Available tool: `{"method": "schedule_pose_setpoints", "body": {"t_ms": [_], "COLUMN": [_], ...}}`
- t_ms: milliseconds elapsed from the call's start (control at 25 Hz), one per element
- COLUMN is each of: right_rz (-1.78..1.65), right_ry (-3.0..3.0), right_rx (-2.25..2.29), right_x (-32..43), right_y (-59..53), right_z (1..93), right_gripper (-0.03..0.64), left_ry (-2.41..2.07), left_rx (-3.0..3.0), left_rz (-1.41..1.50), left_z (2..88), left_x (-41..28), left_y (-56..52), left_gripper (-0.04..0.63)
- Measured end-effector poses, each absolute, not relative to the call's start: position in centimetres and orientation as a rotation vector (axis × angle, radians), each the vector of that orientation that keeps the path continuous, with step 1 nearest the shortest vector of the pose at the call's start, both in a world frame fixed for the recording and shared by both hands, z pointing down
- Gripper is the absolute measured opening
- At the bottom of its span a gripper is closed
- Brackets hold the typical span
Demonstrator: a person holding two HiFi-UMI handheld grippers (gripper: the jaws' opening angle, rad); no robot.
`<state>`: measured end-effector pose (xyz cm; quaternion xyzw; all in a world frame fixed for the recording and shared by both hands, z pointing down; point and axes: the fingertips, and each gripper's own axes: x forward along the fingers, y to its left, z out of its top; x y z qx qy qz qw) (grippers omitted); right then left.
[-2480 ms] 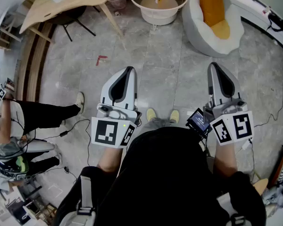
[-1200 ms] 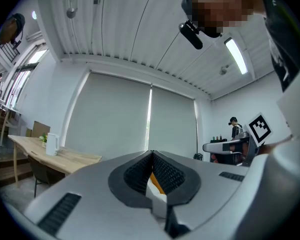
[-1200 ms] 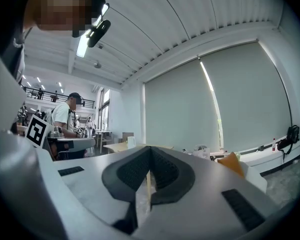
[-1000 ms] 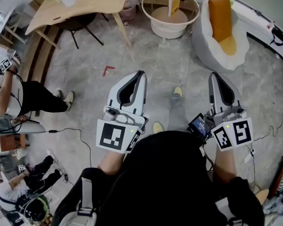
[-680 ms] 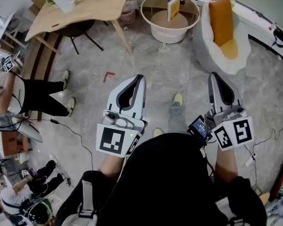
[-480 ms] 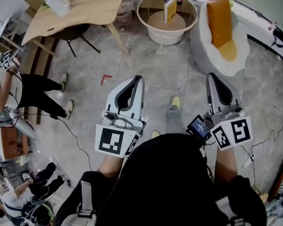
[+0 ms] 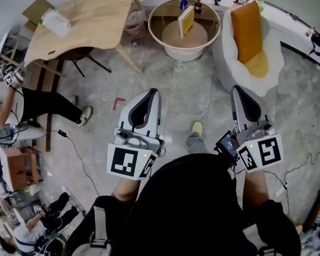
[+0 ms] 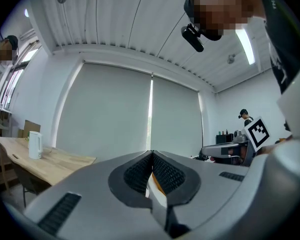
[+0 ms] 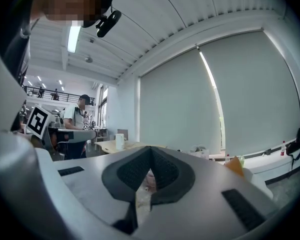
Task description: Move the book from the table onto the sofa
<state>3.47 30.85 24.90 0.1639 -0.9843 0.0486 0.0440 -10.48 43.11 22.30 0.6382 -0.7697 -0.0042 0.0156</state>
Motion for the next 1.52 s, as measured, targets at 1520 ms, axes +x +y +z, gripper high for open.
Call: {"method": "schedule_pose_setpoints", "body": {"t_ms": [1520], "right_rz": [0.218], "right_ry": [-3.038], "right_rx": [0.474], "right_x": [1.4], "right_y": [15.2], "right_z": [26.3], "right_gripper": [0.01], "left_ry": [-2.419], "left_rx": [2.013], "left_rz": [0.069], "left_z": [21.4], "left_x": [-11.6], "left_y": [27.0], "left_gripper": [0.011]}}
